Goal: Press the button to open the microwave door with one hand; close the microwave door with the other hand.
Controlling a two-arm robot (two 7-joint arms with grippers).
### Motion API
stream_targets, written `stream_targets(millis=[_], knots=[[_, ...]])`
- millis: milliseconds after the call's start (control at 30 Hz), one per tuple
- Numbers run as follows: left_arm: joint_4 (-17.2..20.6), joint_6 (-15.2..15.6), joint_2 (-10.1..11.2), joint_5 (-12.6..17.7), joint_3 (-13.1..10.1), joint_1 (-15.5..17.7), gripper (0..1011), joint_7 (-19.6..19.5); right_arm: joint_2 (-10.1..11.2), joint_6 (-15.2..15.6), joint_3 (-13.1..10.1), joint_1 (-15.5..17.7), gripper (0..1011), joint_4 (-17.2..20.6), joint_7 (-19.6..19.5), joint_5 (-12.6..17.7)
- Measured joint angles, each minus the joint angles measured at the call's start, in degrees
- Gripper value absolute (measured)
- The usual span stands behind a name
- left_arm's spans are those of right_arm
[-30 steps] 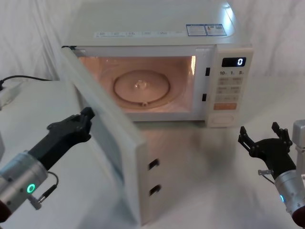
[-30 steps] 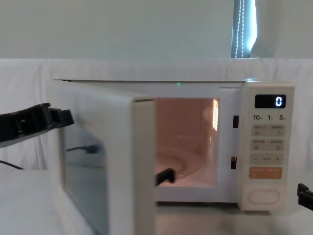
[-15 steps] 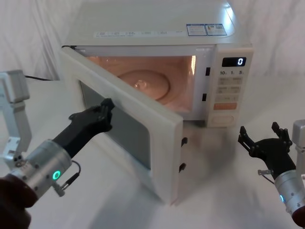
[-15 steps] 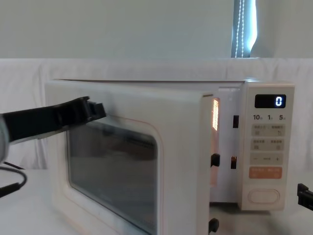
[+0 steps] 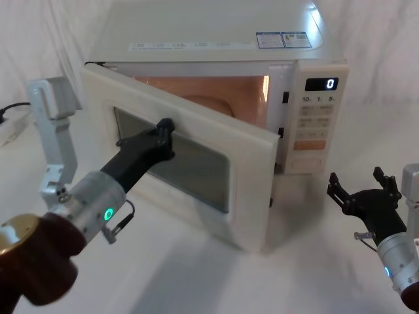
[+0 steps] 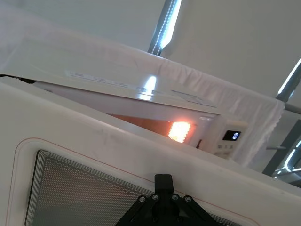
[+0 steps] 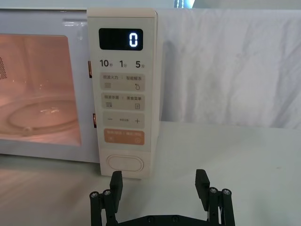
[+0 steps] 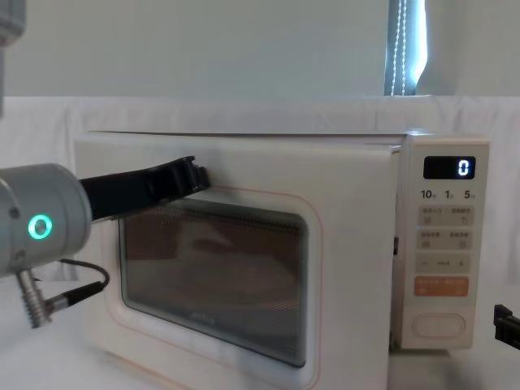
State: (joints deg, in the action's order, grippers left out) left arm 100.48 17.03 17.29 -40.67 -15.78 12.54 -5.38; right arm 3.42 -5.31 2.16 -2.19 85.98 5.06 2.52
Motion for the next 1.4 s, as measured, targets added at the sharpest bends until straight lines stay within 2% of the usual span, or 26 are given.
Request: stream_targets(millis=[733,1033,1400], knots=[[-10.65,-0.76,-4.16,0.05,-3.84,9.26,0,1.46,0.00,0.00,0.00,0.00,1002,0.00,0.00,0.00],[-13.63,-1.46,-5.95,0.89,-4.08,11.15,0,2.15,0.00,0.00,0.00,0.00,1002,0.00,0.00,0.00],[-15.37,-2.10,-7.79,1.99,-3.97,12.36,0,2.75,0.00,0.00,0.00,0.00,1002,0.00,0.00,0.00]])
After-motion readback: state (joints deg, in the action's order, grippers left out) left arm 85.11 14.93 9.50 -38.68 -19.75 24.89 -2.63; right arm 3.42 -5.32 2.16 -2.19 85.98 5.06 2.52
